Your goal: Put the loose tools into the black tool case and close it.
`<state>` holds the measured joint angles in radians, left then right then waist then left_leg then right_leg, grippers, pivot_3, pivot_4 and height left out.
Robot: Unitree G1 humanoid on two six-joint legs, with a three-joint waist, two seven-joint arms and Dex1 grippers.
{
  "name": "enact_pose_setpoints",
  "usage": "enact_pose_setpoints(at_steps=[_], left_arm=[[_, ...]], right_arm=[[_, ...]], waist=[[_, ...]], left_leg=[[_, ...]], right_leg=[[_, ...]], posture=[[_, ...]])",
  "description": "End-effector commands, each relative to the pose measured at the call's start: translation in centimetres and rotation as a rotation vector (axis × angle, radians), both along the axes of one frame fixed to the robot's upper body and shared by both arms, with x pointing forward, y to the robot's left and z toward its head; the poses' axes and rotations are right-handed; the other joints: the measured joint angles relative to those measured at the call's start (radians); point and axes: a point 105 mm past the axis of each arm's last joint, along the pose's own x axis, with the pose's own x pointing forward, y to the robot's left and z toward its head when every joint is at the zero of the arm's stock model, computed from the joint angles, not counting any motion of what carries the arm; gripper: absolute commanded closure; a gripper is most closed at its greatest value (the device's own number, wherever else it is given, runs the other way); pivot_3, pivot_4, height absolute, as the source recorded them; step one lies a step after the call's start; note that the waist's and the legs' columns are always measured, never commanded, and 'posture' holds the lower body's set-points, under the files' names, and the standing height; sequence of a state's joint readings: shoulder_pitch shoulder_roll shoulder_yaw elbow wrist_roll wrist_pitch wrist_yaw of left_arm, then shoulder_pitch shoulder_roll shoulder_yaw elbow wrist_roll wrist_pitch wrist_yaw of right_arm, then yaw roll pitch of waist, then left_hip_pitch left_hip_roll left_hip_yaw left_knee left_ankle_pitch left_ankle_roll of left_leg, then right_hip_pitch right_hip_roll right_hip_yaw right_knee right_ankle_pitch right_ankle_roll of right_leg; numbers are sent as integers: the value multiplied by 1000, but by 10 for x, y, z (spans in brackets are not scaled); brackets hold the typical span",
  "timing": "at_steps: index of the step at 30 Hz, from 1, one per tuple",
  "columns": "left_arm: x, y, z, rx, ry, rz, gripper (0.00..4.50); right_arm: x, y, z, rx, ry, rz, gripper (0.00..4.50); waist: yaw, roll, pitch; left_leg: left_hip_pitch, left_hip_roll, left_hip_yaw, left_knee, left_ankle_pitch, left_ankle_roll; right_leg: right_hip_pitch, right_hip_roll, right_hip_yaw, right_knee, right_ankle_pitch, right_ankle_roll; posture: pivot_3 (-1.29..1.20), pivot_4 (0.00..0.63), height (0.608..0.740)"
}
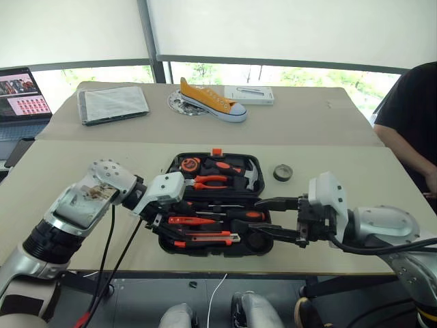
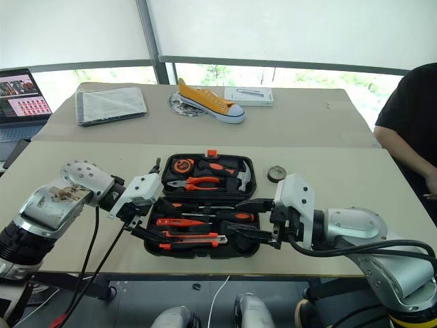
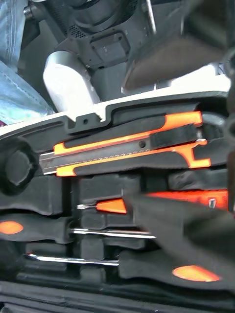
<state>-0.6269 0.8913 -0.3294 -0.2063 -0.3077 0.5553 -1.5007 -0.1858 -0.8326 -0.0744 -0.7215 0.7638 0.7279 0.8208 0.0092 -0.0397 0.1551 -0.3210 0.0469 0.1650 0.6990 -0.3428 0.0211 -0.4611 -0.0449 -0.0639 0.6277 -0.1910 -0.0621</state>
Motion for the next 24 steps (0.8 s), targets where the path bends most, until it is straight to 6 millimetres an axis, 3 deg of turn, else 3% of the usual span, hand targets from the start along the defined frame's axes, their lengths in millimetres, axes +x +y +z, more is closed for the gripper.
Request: enact_pose_setpoints(at_steps=[1,5,11,16,24], left_arm=[[1,0,-6,26,-45,-31,3027],[1,3,-21,78,-59,-50,4408],[5,4,-57,188,-114,-81,4408],[5,5,-64,191,-116,-92,4408],[10,-13,-22,47,-133,-91,4408]], right_arm=[[-1,1,6,3,-45,13,1206],[-3,0,5,7,-40,4,1206],[-3,0,4,18,-30,-13,1206],[-4,0,4,19,-28,-16,1206],[-2,-4,7,12,-30,-24,1206]], waist=[[0,0,0],[2,0,0],[2,0,0],[4,2,-3],[4,1,-5]], left_leg=[[0,0,0,0,0,0],[0,0,0,0,0,0],[0,0,0,0,0,0],[3,0,-1,0,-1,1],[1,-1,-4,0,-1,2]], right_leg=[[0,0,0,0,0,0],[0,0,0,1,0,0],[1,0,0,0,0,0],[4,-1,1,1,0,1],[4,0,3,2,1,2]], posture=[[0,150,733],[0,150,733],[0,150,733],[0,150,733],[0,150,733]])
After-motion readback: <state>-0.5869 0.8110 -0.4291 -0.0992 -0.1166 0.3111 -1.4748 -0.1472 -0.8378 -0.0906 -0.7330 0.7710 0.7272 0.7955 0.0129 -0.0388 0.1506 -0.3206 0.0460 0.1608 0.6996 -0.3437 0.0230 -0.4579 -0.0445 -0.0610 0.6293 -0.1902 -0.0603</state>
